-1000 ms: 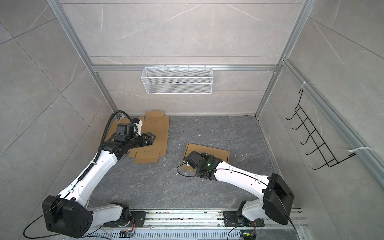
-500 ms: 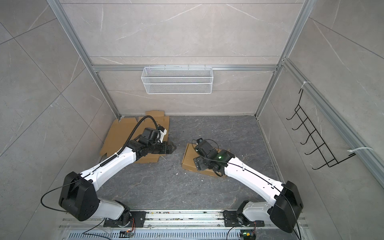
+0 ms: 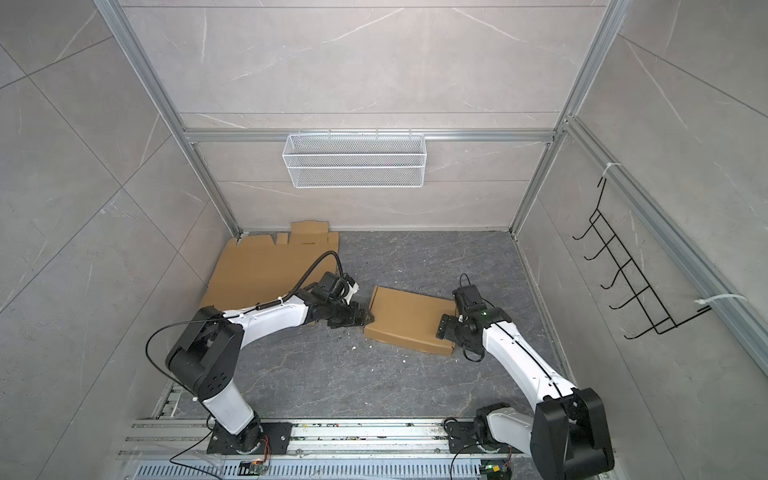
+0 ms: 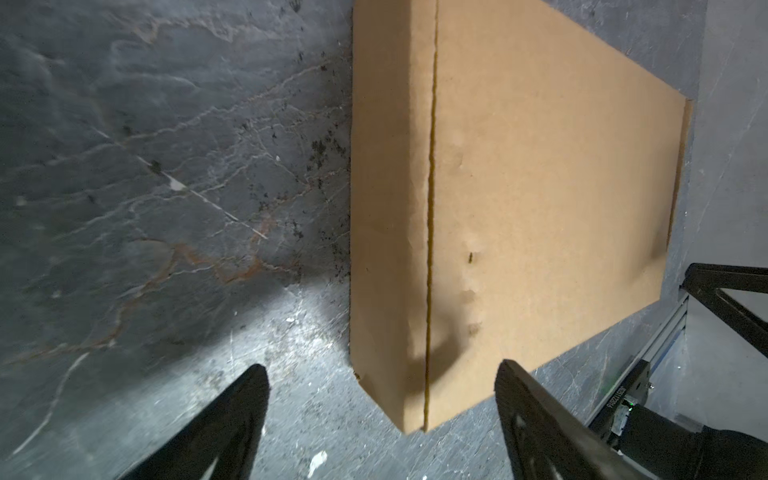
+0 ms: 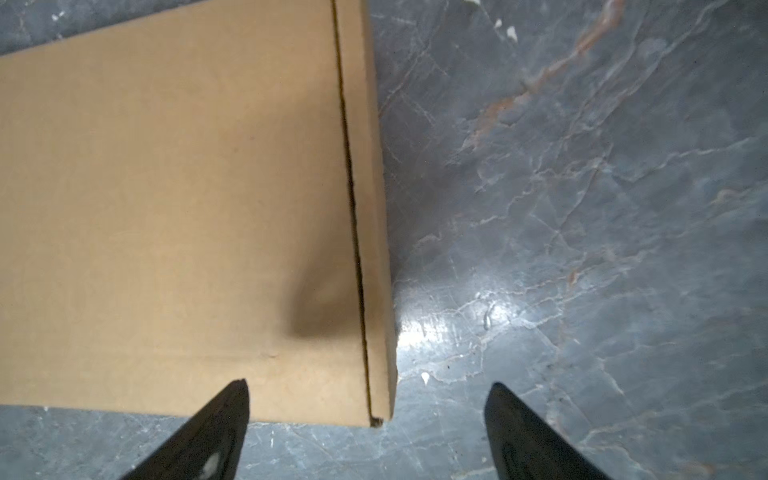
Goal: Fold the paper box
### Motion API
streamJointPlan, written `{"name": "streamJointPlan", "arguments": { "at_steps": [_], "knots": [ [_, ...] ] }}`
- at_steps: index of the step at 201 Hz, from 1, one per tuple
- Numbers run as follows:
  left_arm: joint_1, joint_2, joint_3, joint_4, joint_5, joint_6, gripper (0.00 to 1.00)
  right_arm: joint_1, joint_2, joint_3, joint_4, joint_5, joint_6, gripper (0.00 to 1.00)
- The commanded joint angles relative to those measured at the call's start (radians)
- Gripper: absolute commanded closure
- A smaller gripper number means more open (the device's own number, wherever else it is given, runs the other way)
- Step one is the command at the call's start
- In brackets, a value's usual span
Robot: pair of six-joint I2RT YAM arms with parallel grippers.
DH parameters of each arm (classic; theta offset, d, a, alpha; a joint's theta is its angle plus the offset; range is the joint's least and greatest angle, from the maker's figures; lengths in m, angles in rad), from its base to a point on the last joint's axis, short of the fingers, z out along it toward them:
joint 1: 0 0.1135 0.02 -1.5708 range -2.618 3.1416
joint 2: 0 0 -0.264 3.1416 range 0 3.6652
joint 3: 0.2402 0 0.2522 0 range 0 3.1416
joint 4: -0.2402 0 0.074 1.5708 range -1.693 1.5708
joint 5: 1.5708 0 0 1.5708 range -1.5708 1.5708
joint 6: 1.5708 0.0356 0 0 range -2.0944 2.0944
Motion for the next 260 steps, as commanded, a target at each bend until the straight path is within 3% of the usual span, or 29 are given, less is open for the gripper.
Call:
{"name": "streamJointPlan", "arguments": {
  "at_steps": [1,32,61,99,140,184,213,260],
  "knots": [
    [-0.023,0.064,0.072,0.077,0.065,-0.037,0.18,-0.027,0.058,-0.014,0.140,-0.128,0.038,0.11],
    [-0.049,0.136,0.144,0.105,0.079,-0.086,0.22,-0.086,0.137,-0.004,0.261,-0.236,0.086,0.13],
    [-0.053,0.222,0.262,0.124,0.088,-0.120,0.25,-0.162,0.226,0.087,0.274,-0.252,0.062,0.14],
    [-0.064,0.403,0.507,0.107,0.104,-0.132,0.27,-0.258,0.407,0.258,0.278,-0.226,0.021,0.16],
    [-0.073,0.646,0.842,0.066,0.119,-0.156,0.27,-0.347,0.639,0.506,0.268,-0.273,-0.042,0.18],
    [-0.089,0.891,1.172,0.025,0.092,-0.208,0.27,-0.379,0.866,0.820,0.141,-0.214,-0.155,0.18],
    [-0.093,0.941,1.213,0.093,0.059,-0.262,0.27,-0.381,0.944,0.941,0.096,-0.143,-0.210,0.15],
    [-0.112,0.985,1.280,0.094,0.013,-0.284,0.27,-0.377,0.942,1.095,-0.016,0.035,-0.310,0.09]
  ]
}}
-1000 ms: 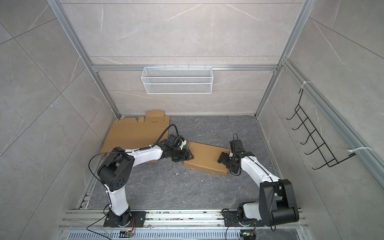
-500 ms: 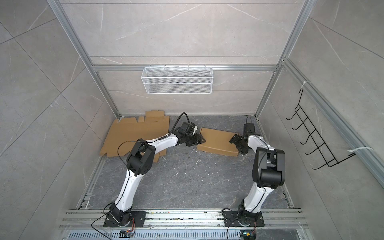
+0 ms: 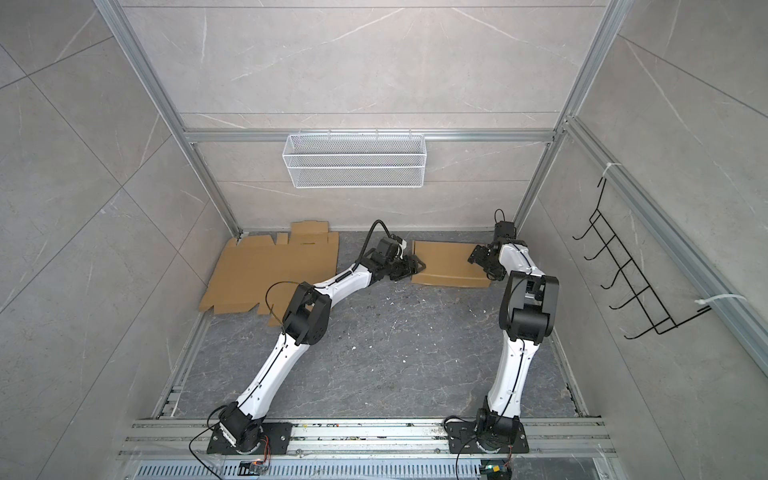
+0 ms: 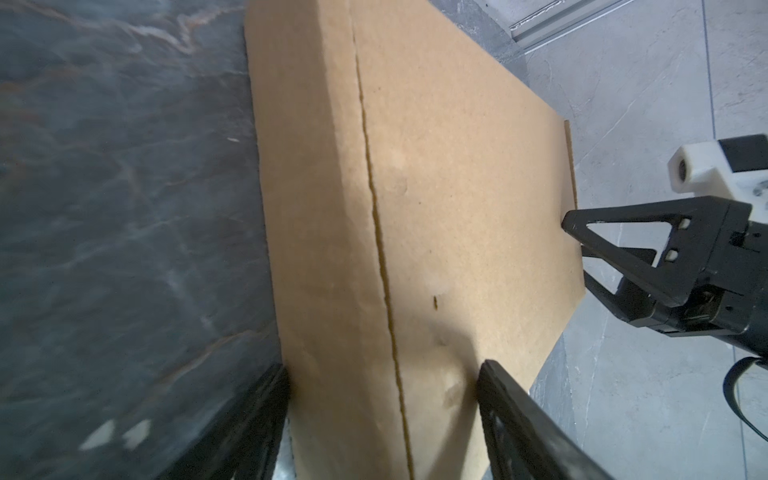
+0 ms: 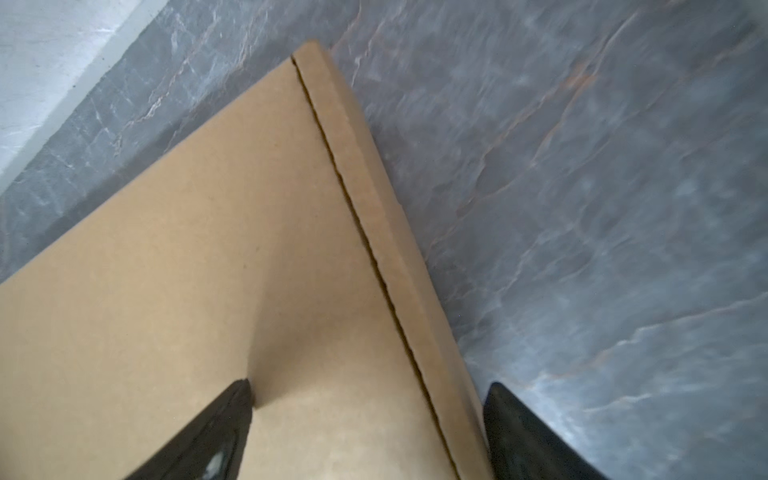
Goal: Fold the paper box
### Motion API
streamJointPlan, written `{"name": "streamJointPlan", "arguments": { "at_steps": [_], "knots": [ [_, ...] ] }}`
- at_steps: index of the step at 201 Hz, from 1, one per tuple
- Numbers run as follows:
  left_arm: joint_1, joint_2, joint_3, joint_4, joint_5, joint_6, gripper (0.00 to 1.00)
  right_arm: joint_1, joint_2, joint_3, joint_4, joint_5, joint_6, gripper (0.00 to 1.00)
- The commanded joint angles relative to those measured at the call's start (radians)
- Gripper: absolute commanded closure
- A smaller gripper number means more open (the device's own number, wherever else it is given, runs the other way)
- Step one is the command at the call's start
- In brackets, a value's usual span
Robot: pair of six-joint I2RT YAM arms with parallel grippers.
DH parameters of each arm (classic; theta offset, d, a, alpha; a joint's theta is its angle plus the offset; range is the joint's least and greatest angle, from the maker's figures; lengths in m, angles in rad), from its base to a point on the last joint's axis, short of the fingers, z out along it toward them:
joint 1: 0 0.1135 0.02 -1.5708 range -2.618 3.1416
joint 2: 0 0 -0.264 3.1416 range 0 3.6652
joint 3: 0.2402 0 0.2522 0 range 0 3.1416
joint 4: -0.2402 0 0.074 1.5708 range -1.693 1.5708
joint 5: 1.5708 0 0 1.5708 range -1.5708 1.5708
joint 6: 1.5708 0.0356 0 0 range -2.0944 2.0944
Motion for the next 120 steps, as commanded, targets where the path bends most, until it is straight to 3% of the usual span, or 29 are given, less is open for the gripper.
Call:
{"name": "streamJointPlan", "arguments": {
  "at_steps": [1,32,71,98,120],
  "knots": [
    [-0.048,0.045,0.026,-0.003,-0.004,-0.035,0.27,0.023,-0.009,0.094,-0.113,0.091,-0.080,0.09],
    [-0.058,0.063,0.043,0.018,-0.031,-0.048,0.27,0.031,-0.069,0.094,-0.136,0.141,-0.112,0.01],
    [-0.068,0.113,0.116,0.017,-0.033,-0.078,0.27,0.055,-0.146,0.038,-0.136,0.110,-0.102,0.01],
    [-0.076,0.078,0.112,-0.021,-0.027,-0.017,0.26,0.139,-0.328,-0.159,-0.036,0.146,-0.077,0.01],
    [-0.062,-0.083,-0.085,0.006,-0.061,0.064,0.22,0.235,-0.525,-0.345,0.050,0.266,-0.063,0.01]
  ]
}}
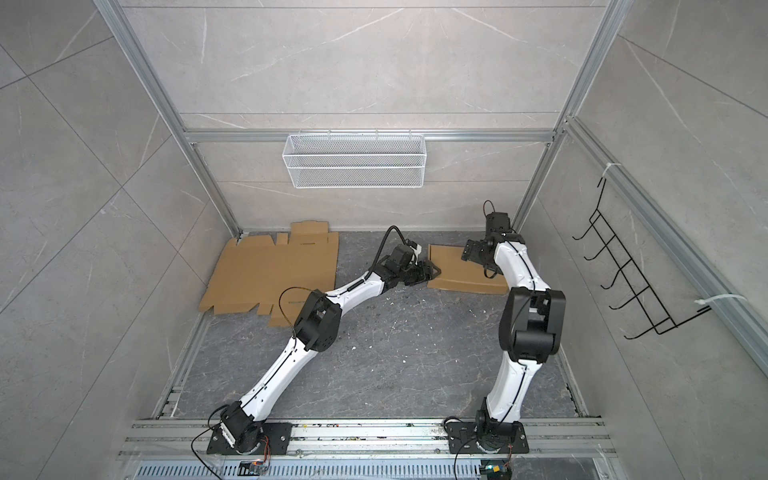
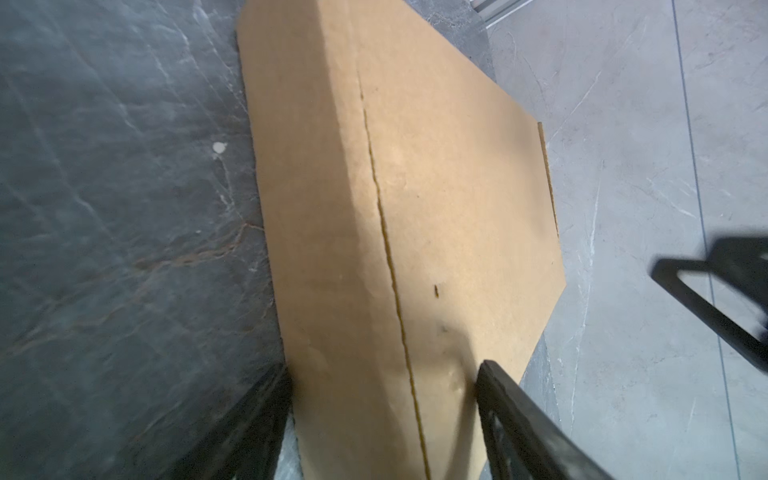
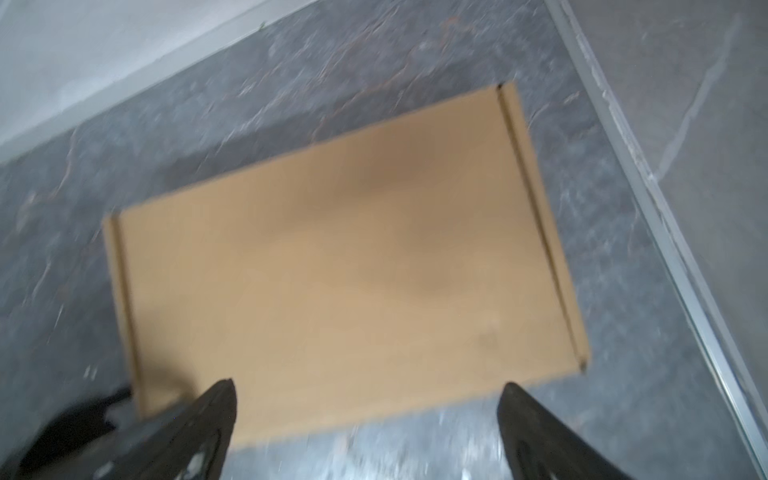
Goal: Fold the paper box
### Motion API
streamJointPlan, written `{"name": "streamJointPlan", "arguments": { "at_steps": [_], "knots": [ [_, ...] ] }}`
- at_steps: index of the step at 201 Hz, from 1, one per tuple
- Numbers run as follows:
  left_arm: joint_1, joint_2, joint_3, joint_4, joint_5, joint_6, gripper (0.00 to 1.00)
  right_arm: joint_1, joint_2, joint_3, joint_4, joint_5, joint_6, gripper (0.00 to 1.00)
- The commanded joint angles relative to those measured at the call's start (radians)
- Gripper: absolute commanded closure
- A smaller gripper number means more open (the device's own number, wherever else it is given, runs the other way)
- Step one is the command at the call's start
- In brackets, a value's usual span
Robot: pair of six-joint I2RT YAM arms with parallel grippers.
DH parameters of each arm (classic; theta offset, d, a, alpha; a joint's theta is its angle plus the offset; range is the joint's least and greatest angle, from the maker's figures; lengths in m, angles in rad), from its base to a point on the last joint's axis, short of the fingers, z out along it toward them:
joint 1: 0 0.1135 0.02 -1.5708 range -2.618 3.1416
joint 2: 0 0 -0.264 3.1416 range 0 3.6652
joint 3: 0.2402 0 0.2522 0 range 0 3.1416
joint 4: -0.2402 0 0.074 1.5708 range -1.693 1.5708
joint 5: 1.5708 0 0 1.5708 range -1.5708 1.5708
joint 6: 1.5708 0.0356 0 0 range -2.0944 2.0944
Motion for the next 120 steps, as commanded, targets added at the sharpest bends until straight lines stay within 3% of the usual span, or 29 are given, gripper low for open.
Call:
{"name": "streamJointPlan", "arguments": {
  "at_steps": [1,12,24,43,67,86,120],
  "knots": [
    [0.009,-0.154,-0.171,-0.043,-0.040,0.091,0.22,0.105,-0.211,-0.152,0.094,0.132,0.021,0.01],
    [0.021,-0.252,-0.300,-0.021,-0.060,0.131,0.20,0.135,-0.293,-0.218,0.128,0.202,0.048,0.01],
    [0.037,-0.364,-0.440,0.005,-0.083,0.165,0.19,0.132,-0.336,-0.251,0.122,0.196,0.193,0.01],
    [0.060,-0.543,-0.642,0.030,-0.118,0.196,0.19,0.081,-0.318,-0.223,0.126,-0.151,0.166,0.02],
    [0.074,-0.748,-0.845,-0.027,-0.224,0.261,0.20,0.103,-0.285,-0.186,0.075,-0.291,0.175,0.20],
    [0.097,-0.903,-0.977,-0.107,-0.314,0.301,0.20,0.194,-0.312,-0.255,0.140,-0.288,0.231,0.24],
    [0.208,-1.172,-1.198,-0.203,-0.345,0.306,0.20,0.396,-0.266,-0.352,0.268,-0.244,0.400,0.32]
  ]
}}
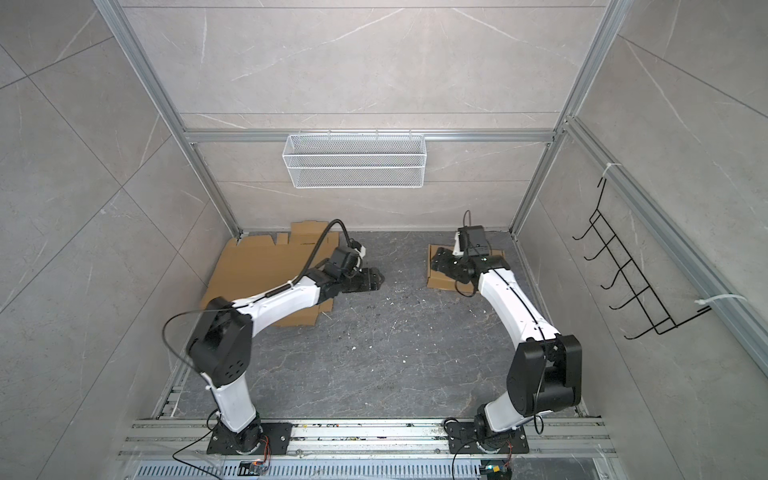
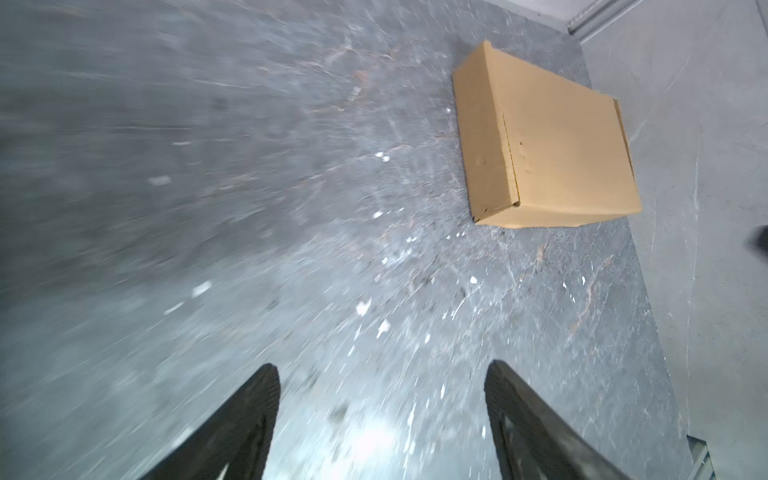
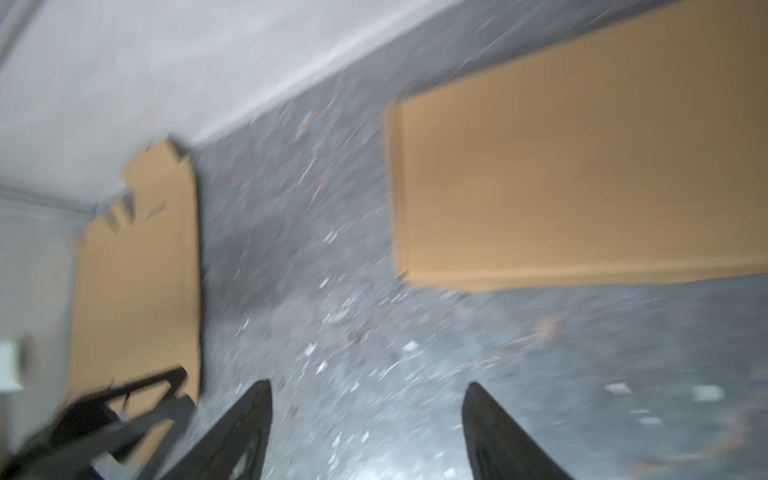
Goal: Fold the paper box
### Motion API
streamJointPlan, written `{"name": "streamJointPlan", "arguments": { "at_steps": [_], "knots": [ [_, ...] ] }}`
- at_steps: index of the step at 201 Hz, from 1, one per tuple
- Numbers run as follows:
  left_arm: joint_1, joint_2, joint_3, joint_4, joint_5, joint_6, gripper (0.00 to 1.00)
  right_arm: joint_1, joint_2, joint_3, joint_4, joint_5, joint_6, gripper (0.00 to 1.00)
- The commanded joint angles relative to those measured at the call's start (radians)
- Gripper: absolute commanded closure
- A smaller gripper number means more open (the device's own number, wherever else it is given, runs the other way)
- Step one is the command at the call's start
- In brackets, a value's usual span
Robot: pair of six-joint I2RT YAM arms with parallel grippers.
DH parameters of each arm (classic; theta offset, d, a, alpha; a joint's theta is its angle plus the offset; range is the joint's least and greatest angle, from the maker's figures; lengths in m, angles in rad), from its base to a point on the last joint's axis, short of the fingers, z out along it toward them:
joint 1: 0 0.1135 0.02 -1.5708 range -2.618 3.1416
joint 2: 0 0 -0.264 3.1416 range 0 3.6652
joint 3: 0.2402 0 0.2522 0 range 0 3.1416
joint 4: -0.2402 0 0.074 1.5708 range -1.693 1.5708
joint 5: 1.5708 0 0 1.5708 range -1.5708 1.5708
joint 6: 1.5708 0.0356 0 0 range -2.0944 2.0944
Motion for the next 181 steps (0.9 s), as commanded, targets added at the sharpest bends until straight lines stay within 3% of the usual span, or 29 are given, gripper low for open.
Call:
{"name": "streamJointPlan", "arguments": {
  "at_steps": [1,43,77,122,181],
  "knots": [
    [0.071,-0.166,-0.108,-0.105,-0.073,0.051,0.20,0.127,0.040,-0.070,0.117,-0.018,0.147,0.32],
    [0.239,-0.450,-0.285,-0.211,-0.136,0.104,0.19,0.400,0.253,-0.014,0.299,0.063,0.326,0.35],
    [0.330,-0.606,-0.374,-0.230,-0.166,0.103,0.17,0.521,0.488,0.203,0.310,0.056,0.402,0.40],
    [0.348,-0.616,-0.393,-0.236,-0.151,0.130,0.16,0.554,0.717,0.448,0.297,-0.010,0.451,0.53],
    [0.383,-0.597,-0.413,-0.202,-0.086,0.142,0.16,0.555,0.843,0.613,0.205,-0.035,0.429,0.51]
  ]
}}
